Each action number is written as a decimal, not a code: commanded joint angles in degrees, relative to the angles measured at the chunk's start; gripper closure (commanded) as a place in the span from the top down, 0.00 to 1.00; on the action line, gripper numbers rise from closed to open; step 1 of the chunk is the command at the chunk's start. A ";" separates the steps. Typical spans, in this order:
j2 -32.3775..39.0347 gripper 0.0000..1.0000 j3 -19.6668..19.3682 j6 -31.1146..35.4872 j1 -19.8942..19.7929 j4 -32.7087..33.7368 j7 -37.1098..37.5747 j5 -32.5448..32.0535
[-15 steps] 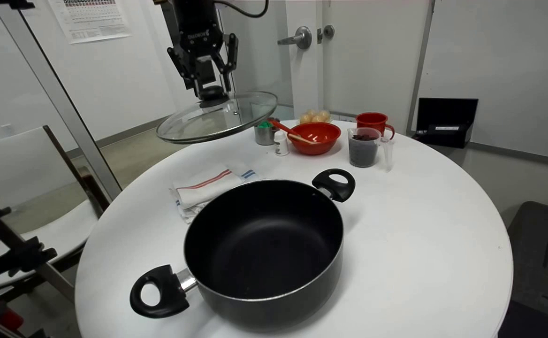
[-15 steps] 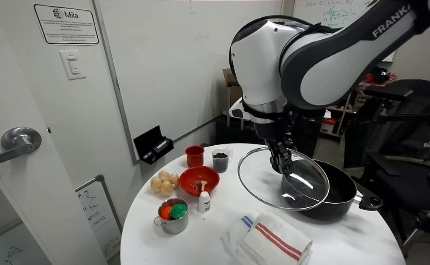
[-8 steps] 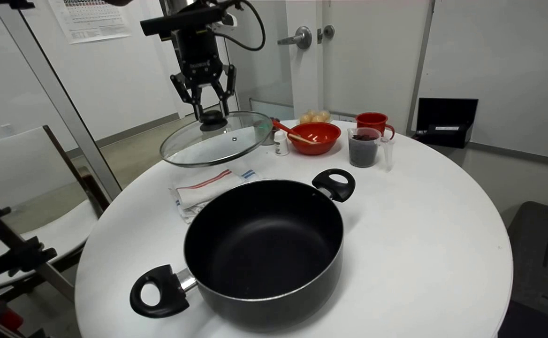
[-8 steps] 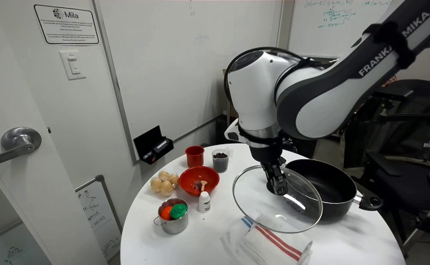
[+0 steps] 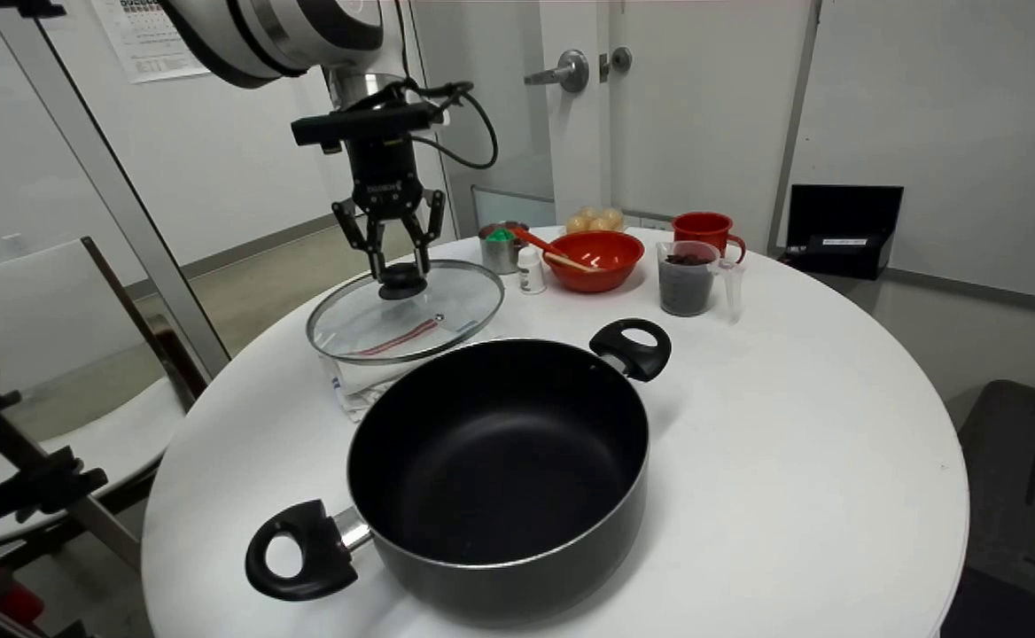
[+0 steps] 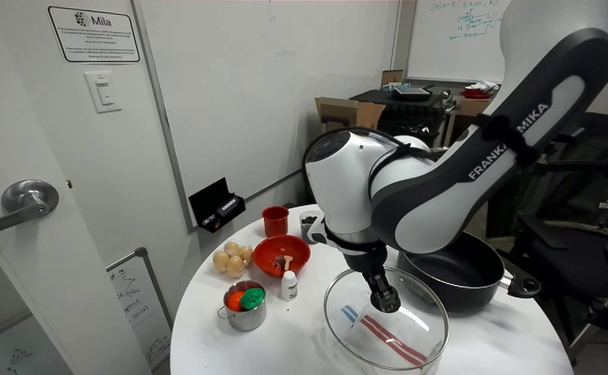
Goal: Open the lid of the pot
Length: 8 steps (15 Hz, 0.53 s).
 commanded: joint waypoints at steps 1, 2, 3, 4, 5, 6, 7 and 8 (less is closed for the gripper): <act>4.62 0.24 -0.94 -1.08 1.52 5.77 0.90 -0.21; 5.63 0.24 -1.04 -1.06 1.69 6.63 0.96 -0.26; 6.59 0.24 -1.11 -1.19 1.83 7.52 0.92 -0.23; 7.38 0.24 -1.12 -1.23 1.89 8.27 0.85 -0.16; 8.15 0.24 -1.19 -1.34 1.99 9.02 0.85 -0.12; 8.83 0.24 -1.19 -1.39 2.04 9.72 0.75 -0.08; 9.51 0.24 -1.24 -1.52 2.13 10.41 0.74 -0.05; 10.08 0.24 -1.25 -1.66 2.21 11.07 0.68 -0.02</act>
